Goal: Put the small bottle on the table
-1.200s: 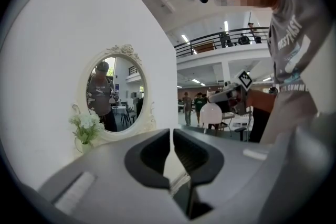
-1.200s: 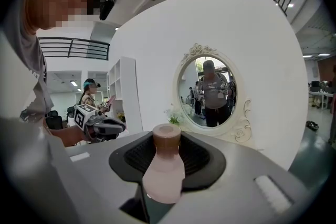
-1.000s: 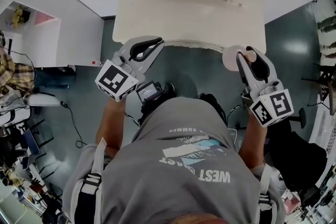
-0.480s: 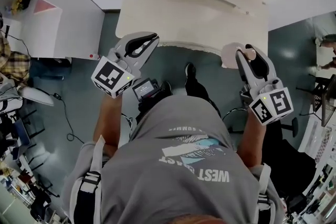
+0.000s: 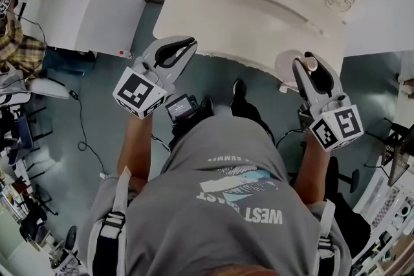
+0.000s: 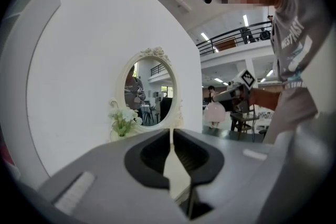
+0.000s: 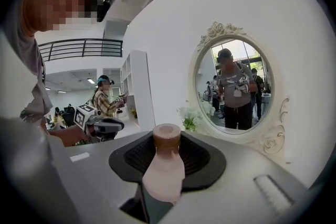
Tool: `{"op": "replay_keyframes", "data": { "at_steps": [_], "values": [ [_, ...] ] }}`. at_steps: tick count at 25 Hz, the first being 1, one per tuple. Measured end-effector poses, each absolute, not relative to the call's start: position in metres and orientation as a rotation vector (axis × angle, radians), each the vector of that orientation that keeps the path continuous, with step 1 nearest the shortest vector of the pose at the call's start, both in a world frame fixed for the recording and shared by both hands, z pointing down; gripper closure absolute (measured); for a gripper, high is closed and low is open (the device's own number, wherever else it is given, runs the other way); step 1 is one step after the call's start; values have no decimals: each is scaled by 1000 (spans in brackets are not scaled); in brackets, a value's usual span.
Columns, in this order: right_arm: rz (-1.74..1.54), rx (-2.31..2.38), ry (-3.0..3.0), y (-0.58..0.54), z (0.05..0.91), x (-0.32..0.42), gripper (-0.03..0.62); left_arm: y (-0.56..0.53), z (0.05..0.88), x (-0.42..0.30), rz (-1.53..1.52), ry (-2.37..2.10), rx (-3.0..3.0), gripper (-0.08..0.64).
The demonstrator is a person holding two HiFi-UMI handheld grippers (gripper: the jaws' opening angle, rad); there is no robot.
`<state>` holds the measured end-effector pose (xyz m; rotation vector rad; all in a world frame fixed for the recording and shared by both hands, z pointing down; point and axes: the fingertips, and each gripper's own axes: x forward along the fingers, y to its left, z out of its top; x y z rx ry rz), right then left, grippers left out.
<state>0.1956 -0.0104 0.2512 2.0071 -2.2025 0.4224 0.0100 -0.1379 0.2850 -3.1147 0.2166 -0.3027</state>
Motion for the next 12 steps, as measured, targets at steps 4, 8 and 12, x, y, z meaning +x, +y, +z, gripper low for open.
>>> {"op": "replay_keyframes", "data": {
  "at_steps": [4,8,12],
  "values": [
    [433,1912,-2267,-34,258,201,449,-144,289,7,-320,322,-3115,540],
    [443,1821,-2317,-64,269,203,449,-156,294,0,-332,429,-3116,540],
    [452,1735,-2361,-95,285,201,449,-169,304,-10,-347,531,-3113,540]
  ]
}}
